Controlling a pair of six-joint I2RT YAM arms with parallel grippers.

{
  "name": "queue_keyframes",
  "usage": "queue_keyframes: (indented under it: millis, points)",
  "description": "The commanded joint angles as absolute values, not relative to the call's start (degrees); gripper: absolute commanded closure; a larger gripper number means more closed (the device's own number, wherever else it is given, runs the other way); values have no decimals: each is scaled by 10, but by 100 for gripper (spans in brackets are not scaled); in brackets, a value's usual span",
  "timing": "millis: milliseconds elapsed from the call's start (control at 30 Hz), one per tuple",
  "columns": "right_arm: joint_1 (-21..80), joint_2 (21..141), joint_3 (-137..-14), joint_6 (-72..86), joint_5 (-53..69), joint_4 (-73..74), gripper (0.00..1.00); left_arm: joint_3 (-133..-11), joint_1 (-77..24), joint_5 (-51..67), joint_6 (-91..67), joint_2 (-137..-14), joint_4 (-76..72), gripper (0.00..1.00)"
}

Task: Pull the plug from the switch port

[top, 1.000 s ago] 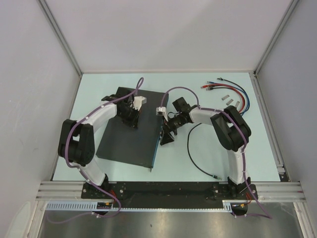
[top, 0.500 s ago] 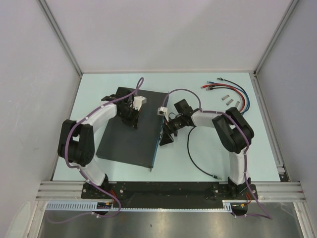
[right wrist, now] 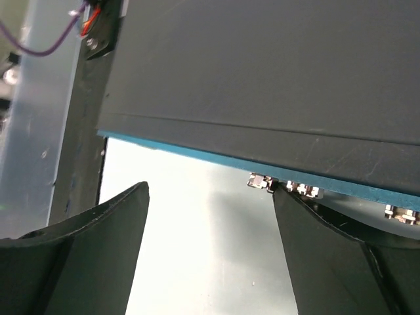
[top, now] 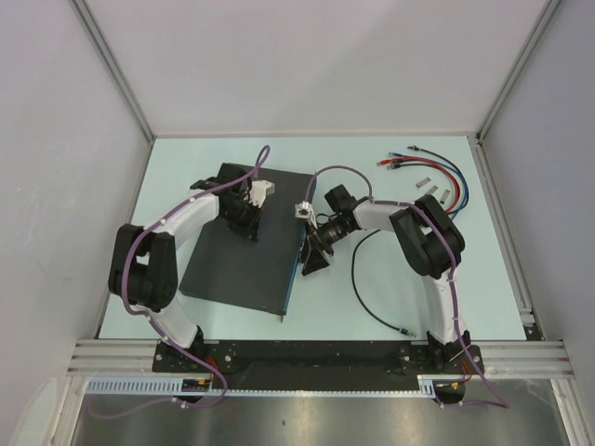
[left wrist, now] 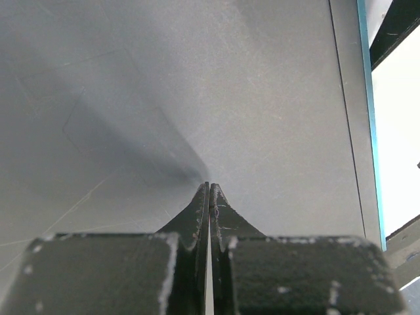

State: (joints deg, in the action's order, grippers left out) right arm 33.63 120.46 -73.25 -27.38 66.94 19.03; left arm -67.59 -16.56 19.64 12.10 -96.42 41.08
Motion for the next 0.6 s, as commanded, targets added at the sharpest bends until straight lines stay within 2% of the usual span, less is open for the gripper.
queue_keyframes:
  millis: [0,333,400,433,500,567]
  points:
    - [331,1244,-747,-396,695,388,20,-682,-167,199,134,-960,402,100]
    - [284,1206,-750,-447,722,502,23,-688,-167,210,133,-964,405,100]
    - [281,1200,-749,-445,701,497,27,-689,-167,210,134,-964,406,100]
    - [285,1193,-748,-426,676,473,30,-690,-167,210,134,-964,406,100]
    - [291,1159,-730,-398,651,425,30,-691,-167,208,134,-964,406,100]
    - [307,1109,-687,-326,586,302,29,-690,-167,206,134,-962,407,100]
